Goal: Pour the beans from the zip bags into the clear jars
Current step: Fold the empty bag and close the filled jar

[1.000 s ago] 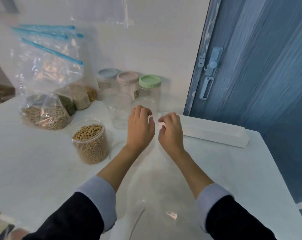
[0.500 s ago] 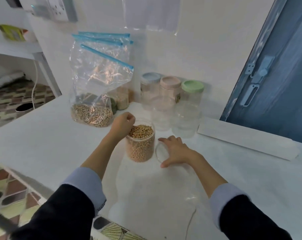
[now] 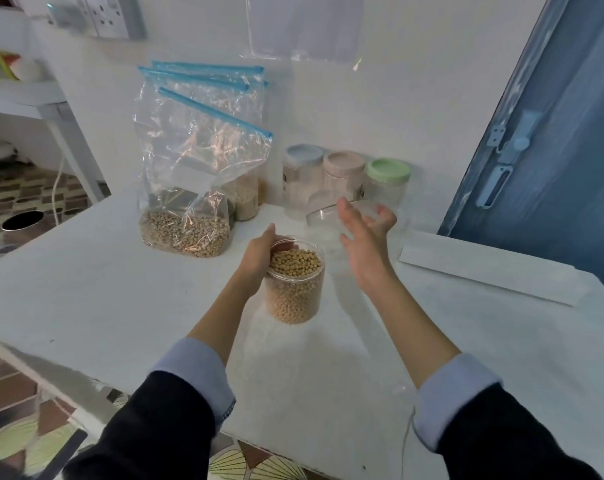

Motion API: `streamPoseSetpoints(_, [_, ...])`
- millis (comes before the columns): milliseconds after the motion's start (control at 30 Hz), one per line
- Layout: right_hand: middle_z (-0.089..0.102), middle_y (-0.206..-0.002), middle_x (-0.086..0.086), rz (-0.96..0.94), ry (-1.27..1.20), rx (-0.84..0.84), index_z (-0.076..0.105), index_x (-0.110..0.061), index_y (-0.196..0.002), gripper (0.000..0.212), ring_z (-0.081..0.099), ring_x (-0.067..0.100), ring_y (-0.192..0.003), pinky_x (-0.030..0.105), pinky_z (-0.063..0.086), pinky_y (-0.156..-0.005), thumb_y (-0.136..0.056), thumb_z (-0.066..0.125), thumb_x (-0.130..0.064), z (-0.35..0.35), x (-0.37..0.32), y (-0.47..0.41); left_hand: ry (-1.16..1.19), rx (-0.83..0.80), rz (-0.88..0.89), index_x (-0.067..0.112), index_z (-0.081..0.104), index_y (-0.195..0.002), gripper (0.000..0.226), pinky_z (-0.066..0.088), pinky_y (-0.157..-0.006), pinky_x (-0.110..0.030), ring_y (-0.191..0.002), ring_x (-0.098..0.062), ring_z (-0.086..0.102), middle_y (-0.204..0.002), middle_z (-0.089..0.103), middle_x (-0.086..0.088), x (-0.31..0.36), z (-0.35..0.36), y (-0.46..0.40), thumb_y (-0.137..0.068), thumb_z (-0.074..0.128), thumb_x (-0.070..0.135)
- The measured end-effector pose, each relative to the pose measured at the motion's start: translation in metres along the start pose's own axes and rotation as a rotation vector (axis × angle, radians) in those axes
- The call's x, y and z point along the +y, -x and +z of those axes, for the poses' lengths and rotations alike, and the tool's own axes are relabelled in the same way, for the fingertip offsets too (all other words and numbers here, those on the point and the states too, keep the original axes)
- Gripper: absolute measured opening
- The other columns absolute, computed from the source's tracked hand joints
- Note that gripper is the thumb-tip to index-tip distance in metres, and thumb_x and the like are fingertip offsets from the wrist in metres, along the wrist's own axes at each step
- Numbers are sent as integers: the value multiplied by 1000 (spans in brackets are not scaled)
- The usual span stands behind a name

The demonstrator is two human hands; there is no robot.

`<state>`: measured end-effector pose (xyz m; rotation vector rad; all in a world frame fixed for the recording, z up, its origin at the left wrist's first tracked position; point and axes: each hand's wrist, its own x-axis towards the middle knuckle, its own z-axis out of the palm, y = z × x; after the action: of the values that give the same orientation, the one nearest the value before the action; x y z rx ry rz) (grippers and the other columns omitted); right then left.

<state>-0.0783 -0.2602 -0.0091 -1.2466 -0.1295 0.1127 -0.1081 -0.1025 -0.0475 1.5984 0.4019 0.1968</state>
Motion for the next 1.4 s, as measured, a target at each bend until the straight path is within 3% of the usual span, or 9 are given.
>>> streamPoseSetpoints(100, [35,-140,9,37,0,3,18,-23,-120,87,44,18,-124,29,39,-101,-62,82,-38,13,22,4,37,-60,-33,14,71,-82,65,44,-96,-45,-103,-32,64,-92,72,-10,-4,-4,2,-102,19,47])
streamPoseSetpoints(267, [49,-126,-3,56,177,-223,38,-20,-117,90,48,16,-120,35,43,-101,-41,85,-31,6,57,11,192,-253,-55,7,68,-100,66,48,-86,-29,-97,-24,66,-99,72,-11,-9,-15,0,-99,21,53])
streamPoseSetpoints(433, [51,-128,-13,74,247,-370,56,-29,-108,78,45,14,-124,33,41,-102,-35,80,-18,-1,60,5,208,-306,-12,12,71,-104,46,32,-91,-44,-106,-32,54,-115,62,-16,-22,-20,-2,-69,62,41])
streamPoseSetpoints(733, [55,-129,-14,100,474,-569,62,-25,-106,72,48,15,-125,35,42,-102,-36,80,-23,-10,40,-14,317,-331,-12,4,58,-123,52,40,-105,-45,-118,-35,54,-125,59,-20,-26,-26,-2,-72,53,17])
streamPoseSetpoints(900, [41,-129,-4,50,749,-537,45,-29,-127,89,40,18,-128,33,39,-103,-53,92,-20,-4,24,-6,289,-41,53,11,72,-92,43,51,-77,-28,-92,-20,68,-95,73,-8,-30,-1,9,-95,41,41])
streamPoseSetpoints(1033, [35,-140,7,-19,1218,-533,18,-29,-146,122,37,22,-131,45,36,-108,-46,80,-61,-4,3,-1,351,111,47,11,72,-79,64,54,-72,-29,-79,-17,70,-77,73,-5,-33,11,10,-104,18,37])
streamPoseSetpoints(1167, [22,-154,0,-22,1223,-705,18,-25,-149,113,24,19,-141,43,28,-114,-61,88,-39,9,-8,-12,261,40,23,15,70,-86,54,52,-82,-33,-88,-20,66,-91,70,-9,-32,6,9,-103,23,36])
streamPoseSetpoints(1233, [26,-151,-2,-8,1248,-752,25,-25,-148,105,28,18,-138,41,31,-112,-64,86,-36,19,-2,-14,249,92,30,20,65,-83,44,51,-72,-26,-81,-12,63,-85,67,-1,-33,9,14,-103,27,28])
streamPoseSetpoints(1400, [31,-136,2,-149,1201,-487,28,-19,-145,99,27,16,-129,32,31,-106,-65,84,-38,22,24,1,219,230,119,19,55,-74,34,44,-55,-11,-70,-2,53,-75,57,5,-33,16,17,-98,35,5])
